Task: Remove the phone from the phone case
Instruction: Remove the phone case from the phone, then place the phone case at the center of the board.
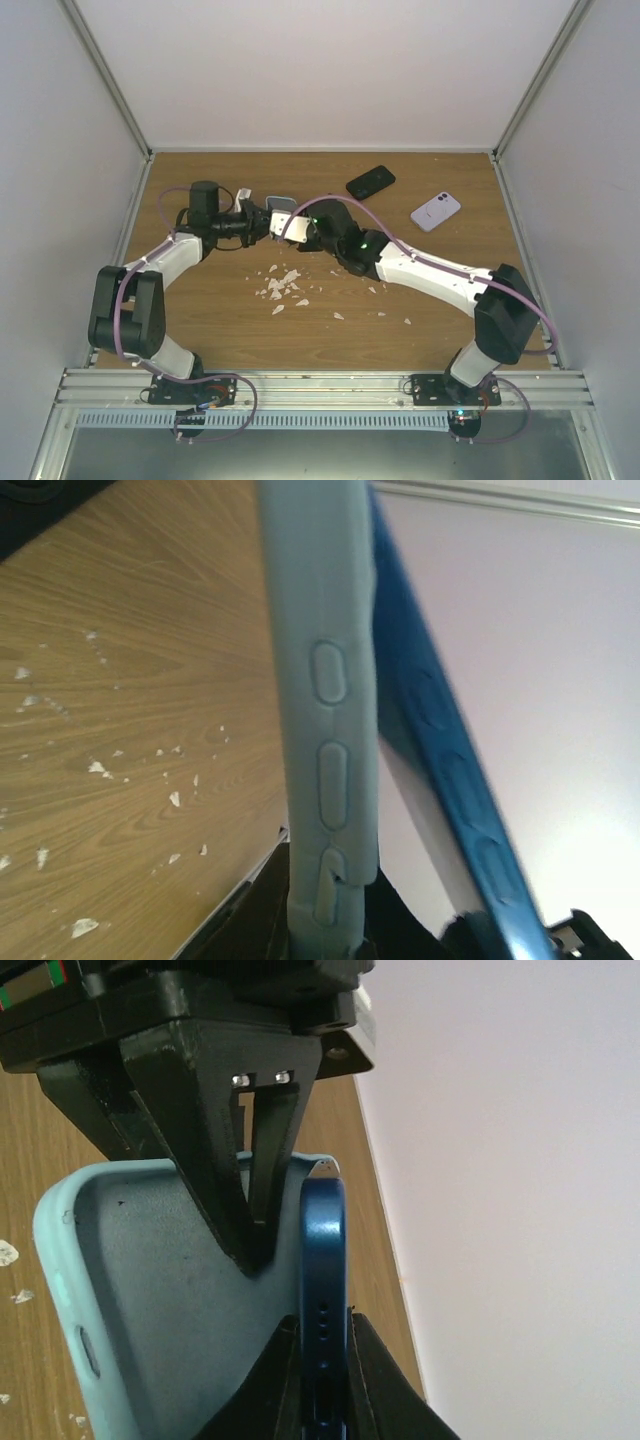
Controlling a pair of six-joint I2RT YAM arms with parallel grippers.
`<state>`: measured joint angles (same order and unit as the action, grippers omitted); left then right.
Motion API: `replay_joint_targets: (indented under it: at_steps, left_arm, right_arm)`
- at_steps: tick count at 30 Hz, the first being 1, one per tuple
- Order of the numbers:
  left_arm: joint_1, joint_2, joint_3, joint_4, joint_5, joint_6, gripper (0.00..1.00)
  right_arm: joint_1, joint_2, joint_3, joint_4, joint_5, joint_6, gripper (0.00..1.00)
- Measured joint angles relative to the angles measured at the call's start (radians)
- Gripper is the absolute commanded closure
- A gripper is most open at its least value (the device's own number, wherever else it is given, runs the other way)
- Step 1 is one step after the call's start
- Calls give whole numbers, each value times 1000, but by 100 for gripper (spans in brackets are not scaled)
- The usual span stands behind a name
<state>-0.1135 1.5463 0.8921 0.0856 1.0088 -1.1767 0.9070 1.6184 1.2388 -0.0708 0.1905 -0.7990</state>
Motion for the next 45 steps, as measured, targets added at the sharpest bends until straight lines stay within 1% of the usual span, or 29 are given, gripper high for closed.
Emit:
replay_joint_targets:
  at_steps: [3,6,10,17,22,27,31,34,39,45]
  left_arm:
    - [20,-3,-11,-29,-13,18,100]
    - [61,-3,-16,-51,-89,31,100]
    - [103,-2,-16,-67,-155,48,100]
    - [114,-2,-16,-79,-199,98,100]
    - [140,-2,9,-134,-218,196,100]
    - [156,41,126,-211,-220,390,100]
    - [174,113,261,-314,-214,615,100]
    - [201,138,312,-390,-222,758,100]
    - [243,206,404,-520,-232,958,100]
    - [290,305,512,-631,-253,1145,100]
  right_arm:
    - [21,0,18,-15,11,4,100]
    - [56,0,37,-30,9,10,99]
    - [95,0,59,-62,14,19,100]
    - [98,0,89,-103,40,26,99]
    - [89,-1,115,-114,51,29,99]
    - [60,-3,116,-131,52,34,100]
    - [35,-9,116,-151,51,47,100]
    - [24,-19,116,-156,51,56,99]
    - [18,-24,116,-157,45,66,99]
    - [18,-24,116,-161,37,75,100]
